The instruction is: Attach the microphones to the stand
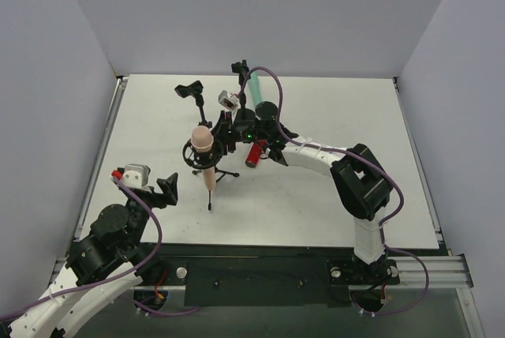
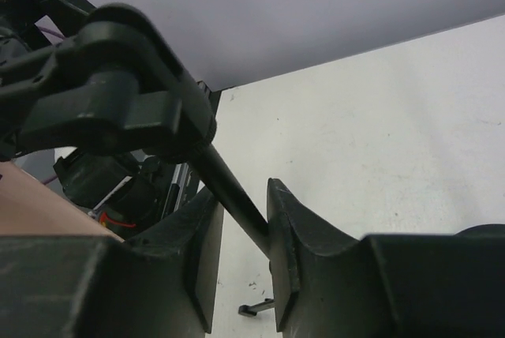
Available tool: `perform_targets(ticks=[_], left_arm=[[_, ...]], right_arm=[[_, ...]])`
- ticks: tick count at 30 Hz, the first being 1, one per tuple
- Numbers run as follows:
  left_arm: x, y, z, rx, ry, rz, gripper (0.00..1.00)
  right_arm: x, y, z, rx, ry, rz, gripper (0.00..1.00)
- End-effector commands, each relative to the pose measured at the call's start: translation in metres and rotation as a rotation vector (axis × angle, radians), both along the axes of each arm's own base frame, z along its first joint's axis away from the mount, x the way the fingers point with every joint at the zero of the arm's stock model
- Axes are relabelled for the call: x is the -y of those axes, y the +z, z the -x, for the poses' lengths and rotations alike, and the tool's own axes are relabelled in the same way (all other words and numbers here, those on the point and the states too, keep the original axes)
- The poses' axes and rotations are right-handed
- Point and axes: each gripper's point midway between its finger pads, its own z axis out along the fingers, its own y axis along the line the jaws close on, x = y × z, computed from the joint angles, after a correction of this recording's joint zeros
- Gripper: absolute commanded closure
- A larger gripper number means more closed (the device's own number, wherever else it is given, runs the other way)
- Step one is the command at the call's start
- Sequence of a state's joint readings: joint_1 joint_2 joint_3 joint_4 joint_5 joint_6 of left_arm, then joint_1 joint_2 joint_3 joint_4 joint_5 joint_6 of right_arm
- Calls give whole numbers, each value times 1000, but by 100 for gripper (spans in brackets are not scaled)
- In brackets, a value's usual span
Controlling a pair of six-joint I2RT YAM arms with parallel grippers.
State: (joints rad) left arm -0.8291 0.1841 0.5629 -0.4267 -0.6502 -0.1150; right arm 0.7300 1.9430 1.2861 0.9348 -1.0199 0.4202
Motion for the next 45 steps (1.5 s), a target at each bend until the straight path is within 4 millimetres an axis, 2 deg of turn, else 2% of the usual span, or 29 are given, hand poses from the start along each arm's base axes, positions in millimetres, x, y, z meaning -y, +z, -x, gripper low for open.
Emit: perform_targets(ticks=[1, 6, 11, 13, 15, 16, 17, 18, 19, 20, 21, 22, 23, 24, 25, 26, 30, 31, 32, 34, 35, 40, 42, 43, 44, 45], left_arm=[[-1, 8, 0, 19, 4, 28, 15], [-2, 9, 1, 24, 4, 33, 15], [-3, 11, 2, 32, 1, 42, 15], [-3, 13, 3, 38, -4, 49, 15], [-3, 14, 4, 42, -5, 55, 16], [-3, 15, 4, 45, -8, 59, 16], [-3, 16, 4, 48, -10, 61, 16], [-2, 16, 5, 49, -14, 62, 16], [-1, 16, 5, 49, -17, 62, 16], [-1, 17, 5, 51, -22, 64, 16], [0, 17, 4, 50, -24, 63, 16], [1, 18, 5, 52, -28, 65, 16], [2, 18, 5, 50, -33, 64, 16], [3, 17, 5, 50, -40, 60, 16], [3, 19, 5, 52, -42, 64, 16], [4, 20, 6, 54, -50, 65, 16], [7, 23, 7, 61, -65, 67, 16], [7, 25, 7, 66, -71, 71, 16], [7, 26, 8, 69, -73, 75, 16], [8, 29, 8, 74, -79, 76, 16], [9, 31, 8, 81, -85, 81, 16], [22, 42, 5, 95, -128, 108, 16], [27, 43, 3, 91, -140, 101, 16], [29, 42, 2, 85, -145, 92, 16], [32, 40, 0, 76, -148, 71, 16], [32, 39, 0, 71, -149, 63, 17]], right_arm=[[1, 43, 12, 105, 75, -150, 83], [9, 86, 29, 71, 146, -242, 92], [17, 113, 29, 43, 138, -241, 93], [25, 122, 21, 30, 111, -235, 94], [34, 127, 14, 18, 81, -216, 94], [37, 122, 8, 3, 63, -187, 94], [47, 131, 2, 40, 34, -187, 94], [51, 125, -3, 12, 16, -149, 94], [61, 133, -9, 60, -16, -147, 94], [65, 125, -13, 13, -38, -97, 94], [77, 131, -20, 83, -76, -85, 94], [83, 118, -23, 14, -104, -6, 94], [96, 114, -29, 119, -137, 45, 94], [111, 100, -24, 65, -182, 191, 95], [127, 82, -23, 254, -157, 318, 95], [144, 71, -13, 218, -173, 423, 96], [189, 84, -23, 211, -311, 427, 96], [206, 83, -35, 218, -369, 442, 96], [218, 83, -38, 224, -414, 456, 96], [262, 85, -64, 209, -557, 479, 97], [277, 83, -75, 214, -622, 496, 97], [393, 93, -138, 194, -1069, 483, 98], [433, 100, -159, 206, -1212, 444, 98], [446, 107, -167, 237, -1266, 436, 98], [462, 102, -175, 230, -1309, 446, 98], [471, 107, -182, 256, -1341, 432, 98]])
